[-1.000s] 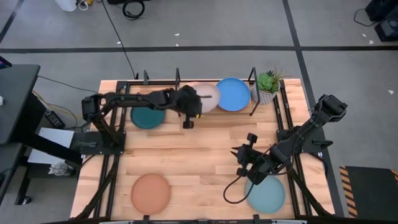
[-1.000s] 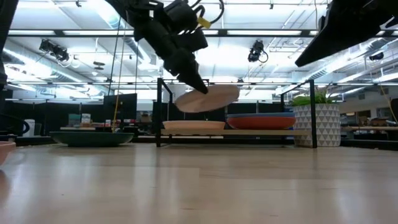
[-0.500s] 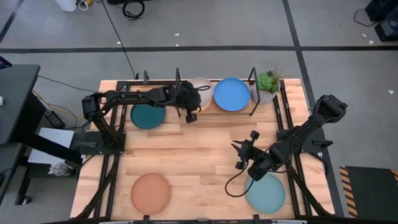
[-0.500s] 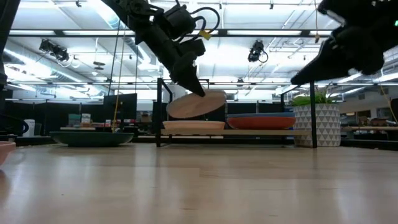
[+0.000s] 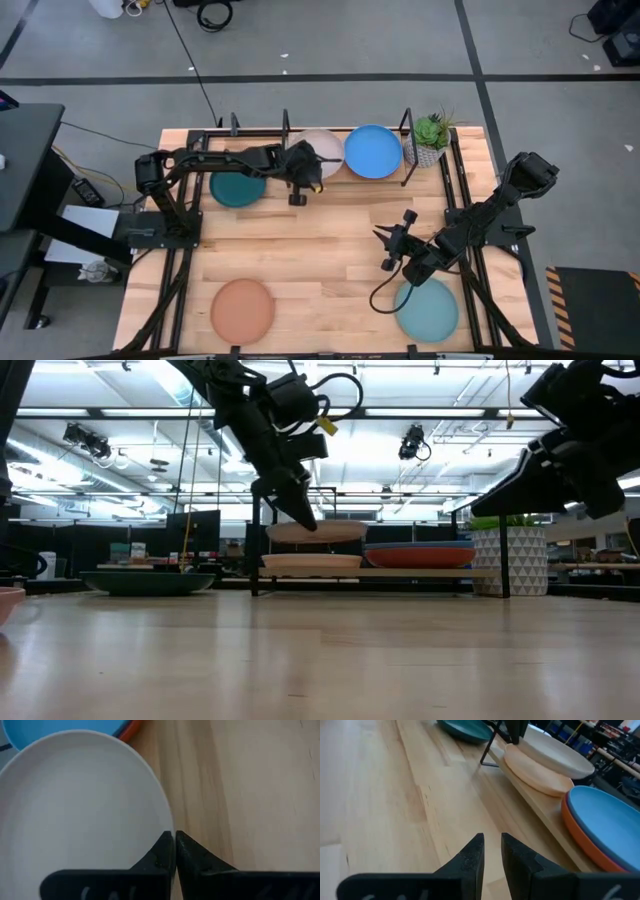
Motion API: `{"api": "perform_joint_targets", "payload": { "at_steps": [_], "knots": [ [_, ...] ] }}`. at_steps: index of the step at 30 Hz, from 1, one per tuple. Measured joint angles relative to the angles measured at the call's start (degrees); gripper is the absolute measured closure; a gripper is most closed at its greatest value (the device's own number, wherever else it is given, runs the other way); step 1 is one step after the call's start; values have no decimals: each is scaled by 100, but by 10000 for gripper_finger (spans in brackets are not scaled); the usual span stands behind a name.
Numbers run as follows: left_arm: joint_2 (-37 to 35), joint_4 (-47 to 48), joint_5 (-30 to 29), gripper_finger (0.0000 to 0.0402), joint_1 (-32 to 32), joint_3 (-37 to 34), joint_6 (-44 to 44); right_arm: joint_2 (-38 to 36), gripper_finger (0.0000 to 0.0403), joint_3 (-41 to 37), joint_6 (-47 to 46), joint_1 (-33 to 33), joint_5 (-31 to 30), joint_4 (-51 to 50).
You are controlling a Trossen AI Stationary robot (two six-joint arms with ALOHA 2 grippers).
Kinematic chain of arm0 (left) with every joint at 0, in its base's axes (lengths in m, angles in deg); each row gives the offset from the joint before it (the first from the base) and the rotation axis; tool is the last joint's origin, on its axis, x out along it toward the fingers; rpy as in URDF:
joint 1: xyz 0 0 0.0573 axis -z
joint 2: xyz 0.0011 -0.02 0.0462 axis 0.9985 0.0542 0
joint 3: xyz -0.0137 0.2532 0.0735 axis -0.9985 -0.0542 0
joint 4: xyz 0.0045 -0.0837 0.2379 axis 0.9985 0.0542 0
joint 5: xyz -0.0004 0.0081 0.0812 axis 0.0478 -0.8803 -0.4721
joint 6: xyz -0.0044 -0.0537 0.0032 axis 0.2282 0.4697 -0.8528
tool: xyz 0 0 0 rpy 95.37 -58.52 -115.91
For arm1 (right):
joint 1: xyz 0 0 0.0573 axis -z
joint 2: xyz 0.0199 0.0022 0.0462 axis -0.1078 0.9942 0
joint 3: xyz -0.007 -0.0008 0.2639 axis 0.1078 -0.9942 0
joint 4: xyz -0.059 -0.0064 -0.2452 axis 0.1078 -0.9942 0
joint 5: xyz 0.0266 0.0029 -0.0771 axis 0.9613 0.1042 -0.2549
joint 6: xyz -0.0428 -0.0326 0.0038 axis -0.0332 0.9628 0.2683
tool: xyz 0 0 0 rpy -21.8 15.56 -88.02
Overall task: Place and stack plates onto a shelf
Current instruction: Stack the gray plate on the white plate on the shelf
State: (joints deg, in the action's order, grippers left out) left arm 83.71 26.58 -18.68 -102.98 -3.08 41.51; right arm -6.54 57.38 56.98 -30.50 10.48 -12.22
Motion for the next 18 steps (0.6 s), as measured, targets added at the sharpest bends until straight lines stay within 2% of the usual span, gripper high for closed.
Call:
{"api": "perform_joint_targets", "payload": {
  "at_steps": [9, 18],
  "knots": [
    [121, 397, -224, 385, 17, -5, -558, 0, 331, 0, 100, 7, 22, 41],
    [139, 311, -238, 375, 18, -4, -861, 0, 331, 0, -64, 7, 81, 15]
  ]
}}
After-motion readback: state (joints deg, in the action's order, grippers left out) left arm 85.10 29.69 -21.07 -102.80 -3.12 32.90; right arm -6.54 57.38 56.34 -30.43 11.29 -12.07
